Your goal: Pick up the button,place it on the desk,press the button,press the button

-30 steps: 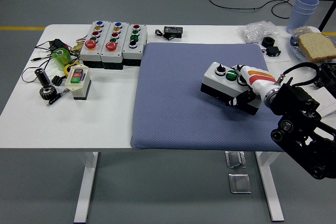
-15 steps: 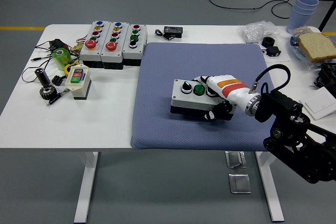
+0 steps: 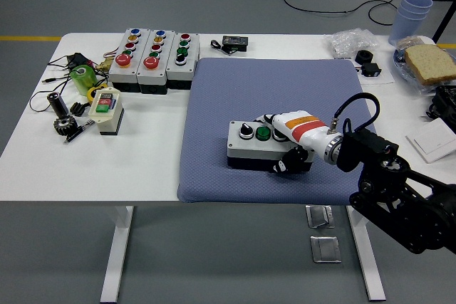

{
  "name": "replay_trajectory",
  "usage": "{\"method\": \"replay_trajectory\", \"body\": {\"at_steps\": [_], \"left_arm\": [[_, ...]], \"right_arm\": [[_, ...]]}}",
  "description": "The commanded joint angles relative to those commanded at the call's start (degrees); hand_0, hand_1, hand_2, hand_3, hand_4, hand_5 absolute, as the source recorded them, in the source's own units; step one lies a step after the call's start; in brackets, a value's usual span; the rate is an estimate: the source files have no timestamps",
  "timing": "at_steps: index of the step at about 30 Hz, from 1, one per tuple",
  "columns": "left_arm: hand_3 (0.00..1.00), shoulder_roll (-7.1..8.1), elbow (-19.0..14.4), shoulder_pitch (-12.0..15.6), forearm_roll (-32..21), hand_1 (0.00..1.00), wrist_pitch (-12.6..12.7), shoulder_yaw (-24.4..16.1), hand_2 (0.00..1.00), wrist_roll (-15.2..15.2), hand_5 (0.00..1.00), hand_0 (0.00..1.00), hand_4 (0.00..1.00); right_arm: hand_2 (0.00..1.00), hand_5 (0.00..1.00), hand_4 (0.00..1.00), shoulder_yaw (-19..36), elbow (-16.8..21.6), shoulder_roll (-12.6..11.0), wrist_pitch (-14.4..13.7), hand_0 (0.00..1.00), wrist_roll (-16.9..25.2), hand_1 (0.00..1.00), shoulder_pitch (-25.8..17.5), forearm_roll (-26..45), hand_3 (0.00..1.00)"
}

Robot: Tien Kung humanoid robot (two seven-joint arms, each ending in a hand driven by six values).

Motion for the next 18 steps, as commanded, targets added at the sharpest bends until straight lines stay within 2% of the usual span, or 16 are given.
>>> {"method": "replay_trajectory", "body": {"at_steps": [3, 4, 9, 10, 13, 18], "left_arm": [[0.555, 0.00, 0.00, 0.03, -0.05, 0.633, -0.03, 0.01, 0.633, 0.00, 0.855, 0.653, 0.330], [0.556, 0.00, 0.00, 0.04, -0.09, 0.633, -0.05, 0.03, 0.633, 0.00, 0.859, 0.653, 0.330], [0.556, 0.00, 0.00, 0.02, -0.16, 0.633, -0.08, 0.09, 0.633, -0.04, 0.859, 0.653, 0.330], [0.555, 0.00, 0.00, 0.01, -0.13, 0.633, -0.09, 0.06, 0.631, -0.04, 0.856, 0.654, 0.327], [0.555, 0.00, 0.00, 0.03, -0.05, 0.633, -0.07, -0.10, 0.631, -0.05, 0.856, 0.654, 0.327], [0.554, 0.00, 0.00, 0.14, 0.20, 0.633, -0.12, -0.28, 0.632, -0.03, 0.863, 0.653, 0.330]], "right_arm": [[0.615, 0.046, 0.738, 0.68, -0.01, 0.16, -0.43, 0.404, 0.71, 0.424, -0.52, -0.51, 0.720], [0.856, 0.087, 0.883, 0.85, -0.01, 0.20, -0.62, 0.838, 1.01, 0.722, -0.66, -0.55, 0.900], [0.856, 0.087, 0.883, 1.31, -0.17, 0.38, -2.60, 0.838, 3.25, 0.722, -0.94, -0.78, 0.900], [0.941, 0.070, 0.923, 1.31, -0.19, 0.39, -2.92, 0.906, 3.59, 0.802, -0.94, -0.78, 0.968], [0.941, 0.070, 0.923, 1.26, -0.21, 0.32, -3.62, 0.906, 4.41, 0.802, -0.99, -0.68, 0.968], [0.964, 0.058, 0.940, 1.09, -0.48, 0.40, -2.03, 0.925, 3.14, 0.835, -0.98, -0.66, 0.998]]}}
